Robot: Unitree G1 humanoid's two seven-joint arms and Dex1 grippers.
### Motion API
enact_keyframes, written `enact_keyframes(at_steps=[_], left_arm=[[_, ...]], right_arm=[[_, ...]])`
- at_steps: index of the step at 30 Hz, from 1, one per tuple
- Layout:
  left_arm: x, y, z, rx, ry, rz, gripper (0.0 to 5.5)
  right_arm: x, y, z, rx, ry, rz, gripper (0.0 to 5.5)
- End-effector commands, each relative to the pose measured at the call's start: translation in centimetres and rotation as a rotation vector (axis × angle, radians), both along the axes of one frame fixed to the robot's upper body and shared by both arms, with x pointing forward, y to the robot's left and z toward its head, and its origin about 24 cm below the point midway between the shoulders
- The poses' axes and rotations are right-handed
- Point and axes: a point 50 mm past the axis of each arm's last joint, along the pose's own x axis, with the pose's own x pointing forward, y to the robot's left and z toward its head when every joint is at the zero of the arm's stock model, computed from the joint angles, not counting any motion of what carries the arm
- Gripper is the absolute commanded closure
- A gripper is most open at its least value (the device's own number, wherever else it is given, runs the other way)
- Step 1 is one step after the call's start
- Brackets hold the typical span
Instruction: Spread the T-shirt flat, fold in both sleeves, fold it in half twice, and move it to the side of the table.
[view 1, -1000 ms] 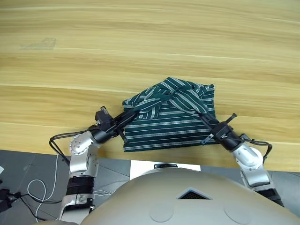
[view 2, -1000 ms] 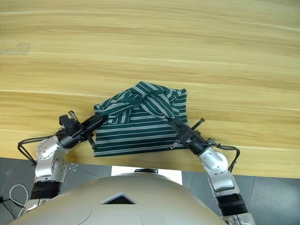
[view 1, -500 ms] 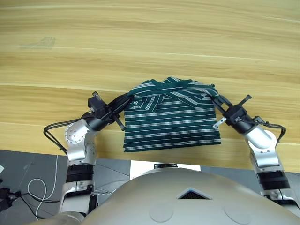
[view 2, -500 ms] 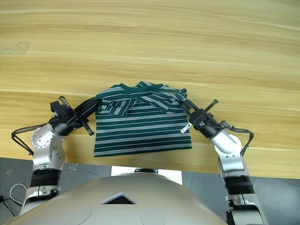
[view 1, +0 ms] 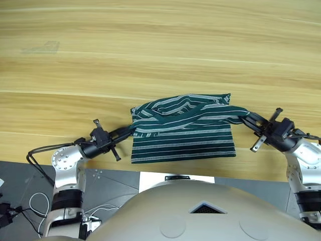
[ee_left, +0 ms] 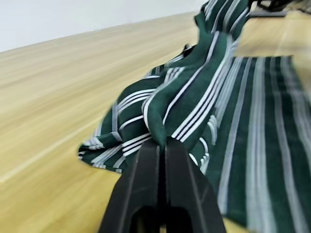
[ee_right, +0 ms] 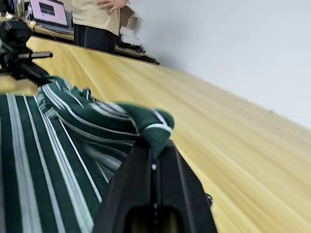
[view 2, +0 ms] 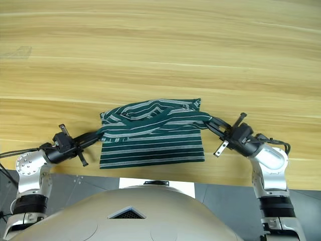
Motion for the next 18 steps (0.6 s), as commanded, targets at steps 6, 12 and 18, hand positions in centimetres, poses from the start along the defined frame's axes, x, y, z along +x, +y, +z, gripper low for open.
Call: enact_keyframes(at_steps=[6, 12, 18], left_arm=[[26.0, -7.5, 20.6, 0.062, -0.511, 0.910, 5.50], [21.5, -6.7, 40.4, -0.598, -1.073, 0.998, 5.50], [20.8, -4.0, 19.0, -0.192, -0.781, 0.575, 5.50]], right_arm=[[24.8, 3.5, 17.9, -0.032, -0.413, -1.098, 5.47], [19.6, 4.1, 36.1, 0.537, -1.126, -1.161, 5.47], [19.1, 2.9, 11.3, -0.050, -0.604, -0.642, 5.47]])
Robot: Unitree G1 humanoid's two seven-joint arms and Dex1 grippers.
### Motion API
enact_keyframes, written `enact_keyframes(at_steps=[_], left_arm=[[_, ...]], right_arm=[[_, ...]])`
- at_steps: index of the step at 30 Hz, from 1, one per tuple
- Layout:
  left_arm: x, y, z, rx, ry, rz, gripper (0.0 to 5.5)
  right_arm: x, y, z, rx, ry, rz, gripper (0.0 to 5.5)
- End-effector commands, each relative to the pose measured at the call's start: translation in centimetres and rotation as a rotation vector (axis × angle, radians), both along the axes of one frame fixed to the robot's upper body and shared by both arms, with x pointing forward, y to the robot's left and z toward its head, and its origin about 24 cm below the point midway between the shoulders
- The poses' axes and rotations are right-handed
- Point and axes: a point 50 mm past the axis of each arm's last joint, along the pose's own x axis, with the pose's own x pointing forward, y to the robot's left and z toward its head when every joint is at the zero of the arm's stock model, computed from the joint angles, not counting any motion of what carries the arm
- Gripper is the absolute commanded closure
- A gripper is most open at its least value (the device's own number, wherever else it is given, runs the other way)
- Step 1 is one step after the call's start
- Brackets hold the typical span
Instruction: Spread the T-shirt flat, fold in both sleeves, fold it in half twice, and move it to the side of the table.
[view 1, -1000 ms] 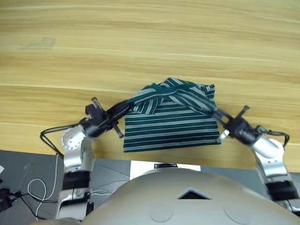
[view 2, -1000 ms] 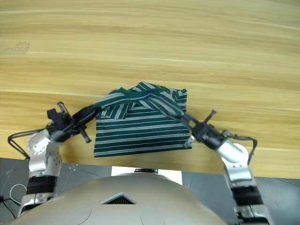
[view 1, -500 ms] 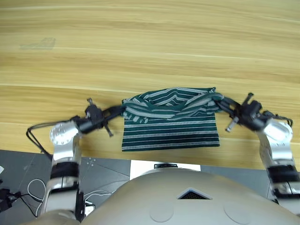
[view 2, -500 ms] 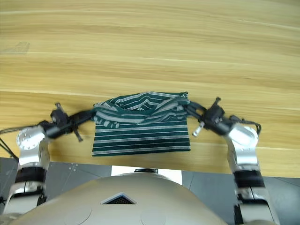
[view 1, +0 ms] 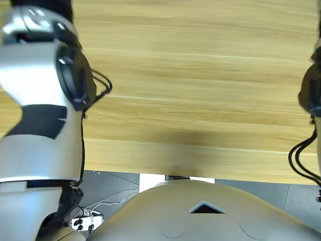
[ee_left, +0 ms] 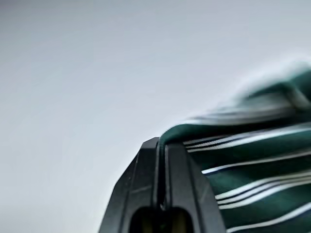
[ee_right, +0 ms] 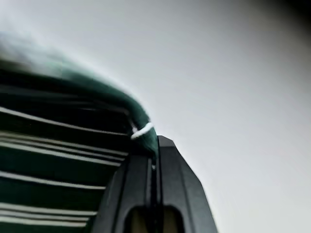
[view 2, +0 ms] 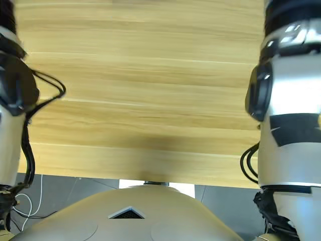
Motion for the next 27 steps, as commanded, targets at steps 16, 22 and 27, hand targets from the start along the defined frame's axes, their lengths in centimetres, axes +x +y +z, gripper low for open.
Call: enact_keyframes(at_steps=[16, 22, 27], left_arm=[[-22.7, 6.9, -35.5, 0.811, 1.056, -0.517, 5.50], [-24.4, 7.7, -35.8, 0.767, 1.107, -0.553, 5.50], [-25.2, 6.6, -36.1, 0.746, 1.103, -0.592, 5.50]], right_arm=[[-22.3, -9.1, -33.9, -0.661, 1.321, 0.477, 5.47], [-22.6, -9.6, -35.2, -0.847, 1.429, 0.484, 5.47], [-23.6, -8.4, -35.4, -0.884, 1.405, 0.593, 5.47]])
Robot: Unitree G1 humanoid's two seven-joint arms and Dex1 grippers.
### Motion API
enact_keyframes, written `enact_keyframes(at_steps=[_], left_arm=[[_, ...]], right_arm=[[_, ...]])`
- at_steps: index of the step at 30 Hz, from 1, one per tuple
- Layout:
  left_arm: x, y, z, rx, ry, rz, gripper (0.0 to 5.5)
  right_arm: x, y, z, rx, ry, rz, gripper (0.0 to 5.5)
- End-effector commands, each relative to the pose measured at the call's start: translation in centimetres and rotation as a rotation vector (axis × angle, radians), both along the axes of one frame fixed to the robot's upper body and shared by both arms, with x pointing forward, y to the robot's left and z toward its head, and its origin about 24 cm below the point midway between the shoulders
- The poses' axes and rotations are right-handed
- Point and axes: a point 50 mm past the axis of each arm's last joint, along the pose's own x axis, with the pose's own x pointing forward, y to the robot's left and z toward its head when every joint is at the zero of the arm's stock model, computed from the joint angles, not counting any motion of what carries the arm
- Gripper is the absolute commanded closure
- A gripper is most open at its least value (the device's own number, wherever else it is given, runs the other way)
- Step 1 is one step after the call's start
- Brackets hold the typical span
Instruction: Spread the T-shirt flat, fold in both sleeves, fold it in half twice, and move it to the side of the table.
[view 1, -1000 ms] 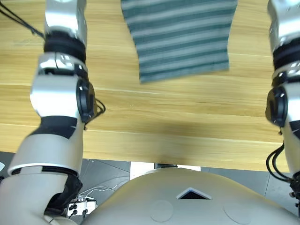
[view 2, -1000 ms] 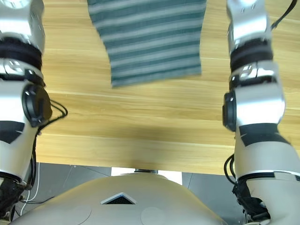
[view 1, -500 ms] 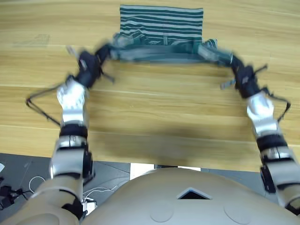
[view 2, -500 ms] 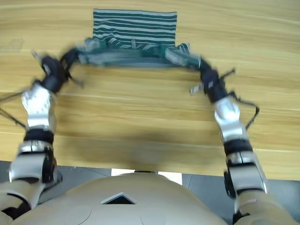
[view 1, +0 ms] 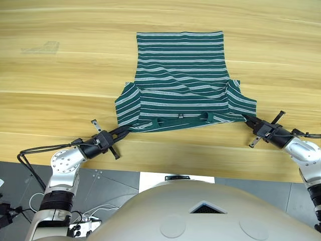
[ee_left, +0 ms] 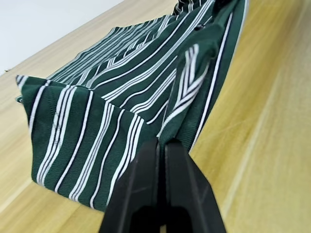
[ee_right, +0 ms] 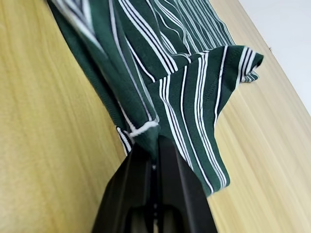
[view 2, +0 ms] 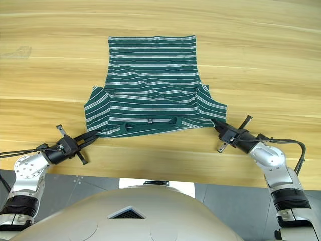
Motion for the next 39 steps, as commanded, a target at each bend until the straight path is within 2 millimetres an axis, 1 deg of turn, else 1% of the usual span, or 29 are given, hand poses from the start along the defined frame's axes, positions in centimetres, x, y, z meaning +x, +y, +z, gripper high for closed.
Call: enact_keyframes(at_steps=[1, 2, 3, 4, 7, 11, 16, 19, 20, 22, 23, 25, 29, 32, 34, 35, 37, 38, 39], left_arm=[[-1.0, -0.7, -0.1, -0.038, 0.031, -0.020, 5.19], [-1.2, -0.8, 0.0, -0.056, 0.033, -0.022, 5.11], [-1.3, -0.9, 0.0, -0.075, 0.037, -0.022, 4.86], [-1.5, -1.1, 0.2, -0.106, 0.036, -0.021, 4.73], [-2.0, -1.4, 1.1, -0.201, 0.027, -0.003, 4.23], [-2.6, -0.9, 2.2, -0.281, 0.028, 0.035, 3.64], [-3.0, 2.5, 2.0, -0.263, 0.049, 0.176, 2.82], [-3.3, 3.6, 1.8, -0.258, 0.057, 0.220, 2.29], [-3.0, 4.1, 1.9, -0.266, 0.041, 0.250, 2.13], [-1.7, 5.0, 2.3, -0.316, -0.011, 0.328, 1.85], [-1.1, 5.2, 2.5, -0.348, -0.034, 0.364, 1.75], [0.4, 5.3, 2.6, -0.393, -0.073, 0.437, 1.33], [2.3, 4.3, 3.2, -0.470, -0.110, 0.458, 0.88], [3.3, 3.7, 3.9, -0.493, -0.141, 0.470, 0.88], [3.8, 2.9, 4.1, -0.496, -0.144, 0.453, 0.88], [4.0, 2.3, 4.0, -0.494, -0.142, 0.440, 0.88], [5.0, 1.2, 3.4, -0.460, -0.135, 0.443, 0.88], [5.5, 0.9, 3.0, -0.435, -0.130, 0.456, 0.88], [6.2, 0.5, 2.7, -0.410, -0.124, 0.469, 0.88]], right_arm=[[-2.6, 0.8, -1.1, 0.005, 0.124, 0.122, 5.50], [-3.1, 1.2, -1.0, 0.036, 0.132, 0.158, 5.50], [-3.4, 1.5, -0.8, 0.059, 0.136, 0.188, 5.50], [-3.7, 1.9, -0.7, 0.081, 0.137, 0.220, 5.25], [-4.4, 2.3, -0.5, 0.113, 0.152, 0.271, 4.79], [-4.7, 2.2, 0.1, 0.160, 0.153, 0.282, 4.17], [-4.1, 0.2, 0.4, 0.116, 0.158, 0.218, 3.26], [-3.9, -1.0, 0.5, 0.084, 0.152, 0.164, 2.69], [-3.8, -1.5, 0.7, 0.076, 0.145, 0.147, 2.64], [-3.7, -2.0, 1.3, 0.077, 0.129, 0.133, 2.64], [-3.7, -2.2, 1.7, 0.083, 0.119, 0.131, 2.64], [-4.0, -2.5, 2.7, 0.104, 0.100, 0.122, 2.64], [-5.3, -3.6, 4.0, 0.089, 0.095, 0.085, 2.64], [-5.8, -4.0, 5.2, 0.071, 0.074, 0.082, 2.64], [-6.0, -3.8, 6.3, 0.079, 0.043, 0.090, 2.64], [-5.9, -3.9, 7.3, 0.109, 0.007, 0.075, 2.64], [-4.4, -4.3, 9.1, 0.181, -0.084, 0.031, 2.64], [-3.6, -4.3, 9.5, 0.202, -0.113, 0.021, 2.64], [-2.5, -3.8, 9.0, 0.207, -0.115, 0.035, 2.64]])
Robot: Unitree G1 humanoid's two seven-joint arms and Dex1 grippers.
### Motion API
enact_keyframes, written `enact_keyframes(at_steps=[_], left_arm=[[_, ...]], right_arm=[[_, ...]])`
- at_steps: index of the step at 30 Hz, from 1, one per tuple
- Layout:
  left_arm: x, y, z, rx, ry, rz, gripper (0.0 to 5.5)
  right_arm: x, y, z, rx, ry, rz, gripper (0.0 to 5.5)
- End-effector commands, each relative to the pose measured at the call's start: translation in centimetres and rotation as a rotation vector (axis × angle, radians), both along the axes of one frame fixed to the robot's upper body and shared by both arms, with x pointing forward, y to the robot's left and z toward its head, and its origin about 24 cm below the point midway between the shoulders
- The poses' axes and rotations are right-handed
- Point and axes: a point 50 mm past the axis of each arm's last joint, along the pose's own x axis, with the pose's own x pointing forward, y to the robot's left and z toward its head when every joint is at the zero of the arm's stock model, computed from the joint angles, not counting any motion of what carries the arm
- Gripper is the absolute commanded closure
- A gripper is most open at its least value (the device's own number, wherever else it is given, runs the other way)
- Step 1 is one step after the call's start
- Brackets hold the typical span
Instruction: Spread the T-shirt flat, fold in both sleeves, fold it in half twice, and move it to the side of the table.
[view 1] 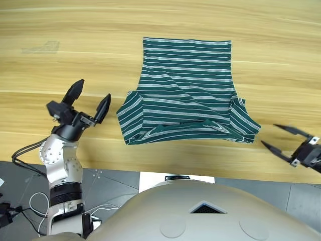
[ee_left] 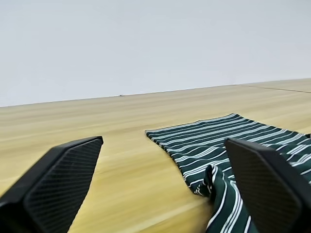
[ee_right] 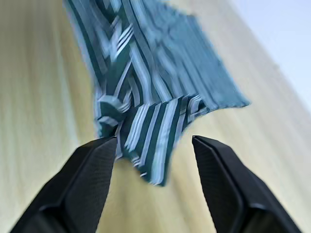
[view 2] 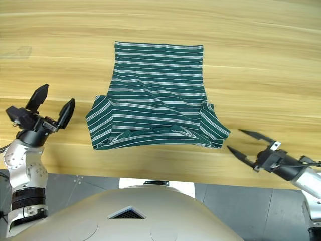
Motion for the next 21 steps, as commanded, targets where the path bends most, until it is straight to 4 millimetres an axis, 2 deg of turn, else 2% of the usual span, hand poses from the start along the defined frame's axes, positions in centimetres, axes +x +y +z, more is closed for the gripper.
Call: enact_keyframes(at_steps=[1, 3, 6, 9, 12, 16, 21], left_arm=[[2.2, -1.4, -0.8, 0.075, 0.034, 0.022, 0.88], [2.9, -2.5, -0.7, 0.064, 0.030, -0.009, 0.88], [3.3, -3.9, -0.6, 0.045, 0.025, -0.078, 0.88], [3.1, -4.4, -1.1, 0.040, 0.051, -0.090, 0.88], [3.0, -4.9, -0.9, 0.009, 0.035, -0.090, 0.88], [3.5, -5.9, -1.0, 0.013, 0.048, -0.143, 0.88], [4.6, -7.4, -2.2, 0.102, 0.146, -0.208, 0.88]], right_arm=[[3.3, 1.3, -0.1, 0.028, -0.040, 0.035, 2.64], [4.8, 4.0, -2.5, 0.028, 0.008, 0.114, 2.64], [6.0, 7.1, -5.2, 0.033, 0.056, 0.208, 2.64], [7.7, 9.8, -6.7, 0.051, 0.066, 0.261, 2.64], [8.3, 11.4, -8.1, 0.068, 0.088, 0.278, 2.64], [5.9, 12.3, -9.3, 0.085, 0.137, 0.329, 2.64], [3.3, 12.6, -9.0, 0.055, 0.162, 0.418, 2.64]])
